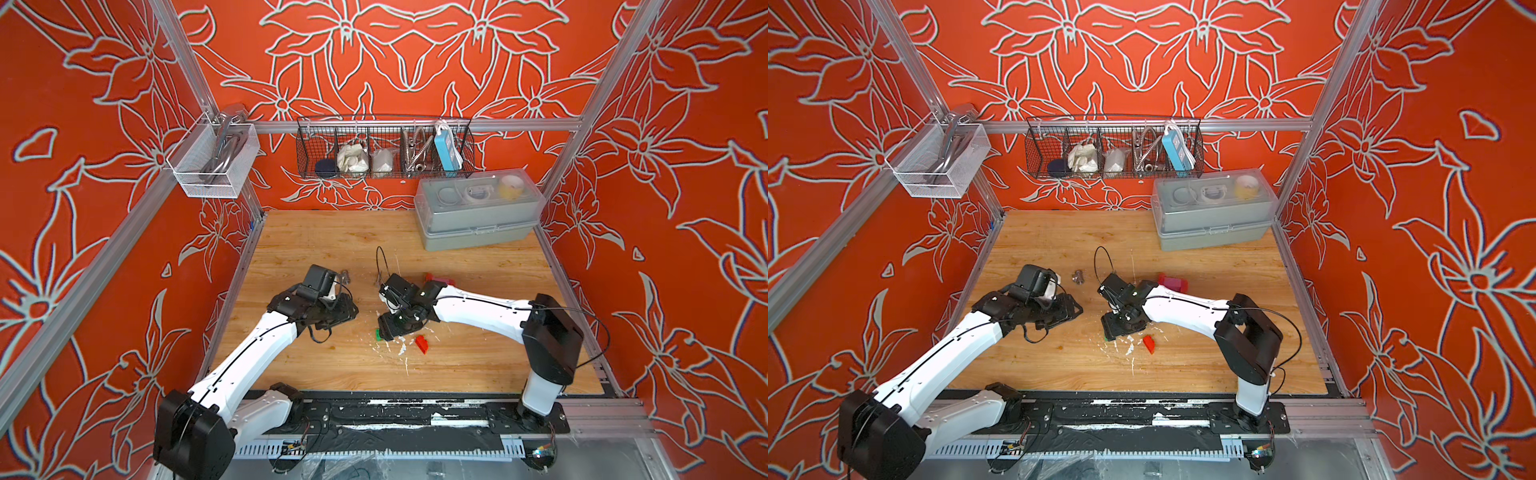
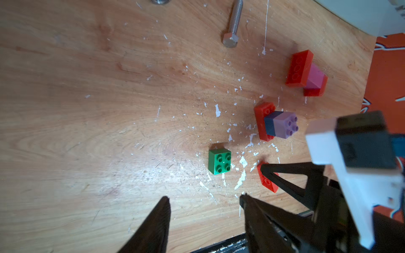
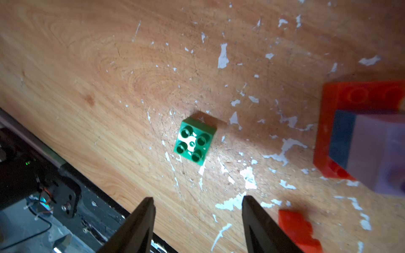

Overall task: Assemble the number 1 with lego
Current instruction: Pick up the lego brick from the center of the board.

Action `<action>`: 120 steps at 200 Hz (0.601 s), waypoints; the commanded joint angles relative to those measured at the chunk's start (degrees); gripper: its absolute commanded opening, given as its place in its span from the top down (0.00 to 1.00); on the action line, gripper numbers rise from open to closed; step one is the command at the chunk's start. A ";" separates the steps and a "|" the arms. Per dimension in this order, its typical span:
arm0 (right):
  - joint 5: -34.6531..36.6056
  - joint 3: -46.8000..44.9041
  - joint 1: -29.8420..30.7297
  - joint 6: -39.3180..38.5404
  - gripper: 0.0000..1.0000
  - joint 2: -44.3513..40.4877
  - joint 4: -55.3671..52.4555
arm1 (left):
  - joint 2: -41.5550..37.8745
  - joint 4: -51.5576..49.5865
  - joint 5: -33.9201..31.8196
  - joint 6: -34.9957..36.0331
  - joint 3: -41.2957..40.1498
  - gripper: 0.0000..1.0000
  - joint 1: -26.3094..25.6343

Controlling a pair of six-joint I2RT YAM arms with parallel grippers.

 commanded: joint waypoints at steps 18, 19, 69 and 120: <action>3.23 4.31 1.02 7.11 0.35 5.69 2.51 | -1.18 -5.70 5.18 5.87 -0.43 0.45 4.23; 3.26 4.42 1.01 7.19 0.35 5.87 2.54 | -1.20 -5.69 5.34 5.91 -0.50 0.45 4.33; 4.56 6.67 2.08 9.96 0.41 9.96 2.73 | -3.12 -5.58 8.07 7.69 -2.15 0.45 6.18; 6.28 10.93 4.05 8.58 0.47 13.07 -1.85 | -3.82 -5.02 8.73 8.06 -2.59 0.45 6.29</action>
